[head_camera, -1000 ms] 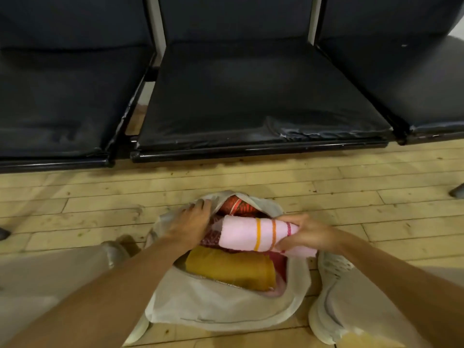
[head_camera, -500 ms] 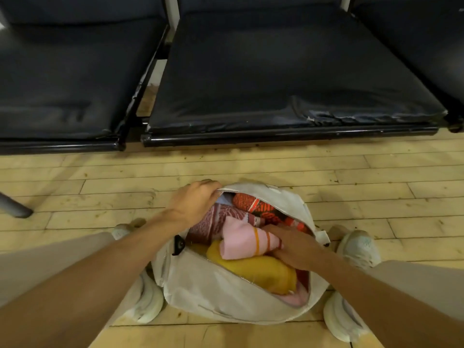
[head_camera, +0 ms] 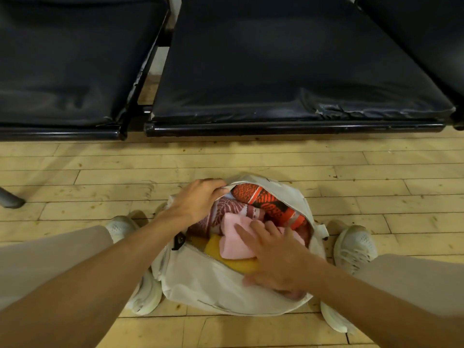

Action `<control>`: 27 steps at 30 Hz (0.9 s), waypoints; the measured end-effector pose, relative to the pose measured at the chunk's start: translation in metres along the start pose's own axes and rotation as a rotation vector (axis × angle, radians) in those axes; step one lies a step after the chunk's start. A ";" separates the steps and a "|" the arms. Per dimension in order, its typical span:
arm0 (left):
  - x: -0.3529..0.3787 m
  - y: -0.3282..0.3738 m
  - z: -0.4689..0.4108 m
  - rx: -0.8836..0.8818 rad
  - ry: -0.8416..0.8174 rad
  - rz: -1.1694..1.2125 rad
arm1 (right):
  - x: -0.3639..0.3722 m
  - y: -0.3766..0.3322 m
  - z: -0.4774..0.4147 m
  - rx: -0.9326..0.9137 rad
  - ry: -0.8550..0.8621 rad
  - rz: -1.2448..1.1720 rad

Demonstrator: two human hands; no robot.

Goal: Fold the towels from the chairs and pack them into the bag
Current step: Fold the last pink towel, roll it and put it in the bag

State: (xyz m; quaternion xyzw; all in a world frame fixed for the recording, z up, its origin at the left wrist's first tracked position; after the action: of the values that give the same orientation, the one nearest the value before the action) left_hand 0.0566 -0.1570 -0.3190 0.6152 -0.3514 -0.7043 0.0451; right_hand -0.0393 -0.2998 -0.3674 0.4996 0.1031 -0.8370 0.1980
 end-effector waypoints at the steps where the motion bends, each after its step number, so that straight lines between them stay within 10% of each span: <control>1: 0.000 0.000 0.000 -0.002 -0.004 0.019 | -0.001 -0.007 -0.002 -0.001 0.076 0.048; 10: -0.009 0.001 0.000 -0.021 -0.019 0.025 | 0.030 -0.018 -0.054 -0.023 -0.231 -0.133; 21: 0.012 0.022 0.034 0.009 -0.046 -0.112 | 0.023 -0.006 -0.065 0.041 -0.174 -0.141; 27: 0.053 0.037 0.074 0.222 -0.443 -0.213 | 0.009 0.007 -0.040 -0.056 -0.249 -0.271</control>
State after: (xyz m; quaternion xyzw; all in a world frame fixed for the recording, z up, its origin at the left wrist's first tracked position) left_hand -0.0359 -0.1785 -0.3431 0.4809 -0.3612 -0.7795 -0.1752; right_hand -0.0084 -0.2938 -0.3946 0.3678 0.1673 -0.9083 0.1084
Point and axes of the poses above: each hand's wrist, its own z-axis away from the middle knuckle, its own x-axis out of the palm, y = z × x, the point moved 8 cm from there along -z, towards the middle knuckle, and after that the axes turned 11 degrees about x, right-handed, at the moved point
